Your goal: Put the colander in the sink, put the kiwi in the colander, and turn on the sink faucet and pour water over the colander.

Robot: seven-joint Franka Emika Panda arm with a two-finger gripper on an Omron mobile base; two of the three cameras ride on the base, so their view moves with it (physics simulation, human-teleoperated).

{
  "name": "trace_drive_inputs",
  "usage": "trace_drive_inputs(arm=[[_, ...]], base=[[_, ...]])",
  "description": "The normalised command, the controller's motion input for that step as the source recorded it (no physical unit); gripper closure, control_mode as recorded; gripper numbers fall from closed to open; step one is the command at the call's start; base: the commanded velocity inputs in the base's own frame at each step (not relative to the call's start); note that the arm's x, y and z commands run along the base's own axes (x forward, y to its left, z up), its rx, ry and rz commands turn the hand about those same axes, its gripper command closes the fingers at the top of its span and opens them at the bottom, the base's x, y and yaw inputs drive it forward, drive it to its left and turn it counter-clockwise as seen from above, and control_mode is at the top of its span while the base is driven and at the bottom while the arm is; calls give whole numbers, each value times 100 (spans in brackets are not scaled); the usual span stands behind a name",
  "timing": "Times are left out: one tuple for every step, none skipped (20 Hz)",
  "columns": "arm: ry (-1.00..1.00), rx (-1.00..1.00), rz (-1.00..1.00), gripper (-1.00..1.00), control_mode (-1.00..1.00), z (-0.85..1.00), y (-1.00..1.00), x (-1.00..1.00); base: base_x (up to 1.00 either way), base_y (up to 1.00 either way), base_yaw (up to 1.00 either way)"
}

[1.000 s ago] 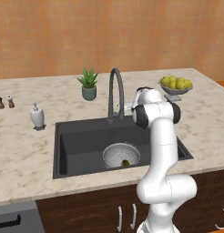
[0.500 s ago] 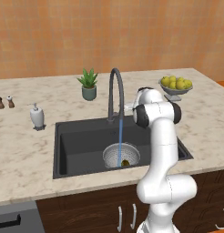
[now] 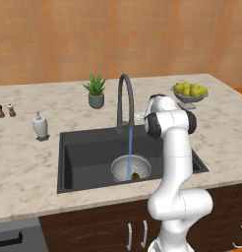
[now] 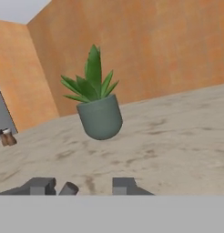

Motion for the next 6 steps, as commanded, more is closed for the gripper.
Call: trace_drive_inputs(arm=[[1, -1, 0, 100, -100, 0, -18, 0], [1, -1, 0, 100, -100, 0, -14, 0], [2, 0, 0, 100, -100, 0, 0, 0], [1, 0, 0, 100, -100, 0, 0, 0], [0, 0, 0, 100, -100, 0, 0, 0], [0, 0, 0, 100, -100, 0, 0, 0]], base=[[0, 0, 0], [0, 0, 0], [0, 0, 0], [0, 0, 0], [0, 0, 0], [0, 0, 0]])
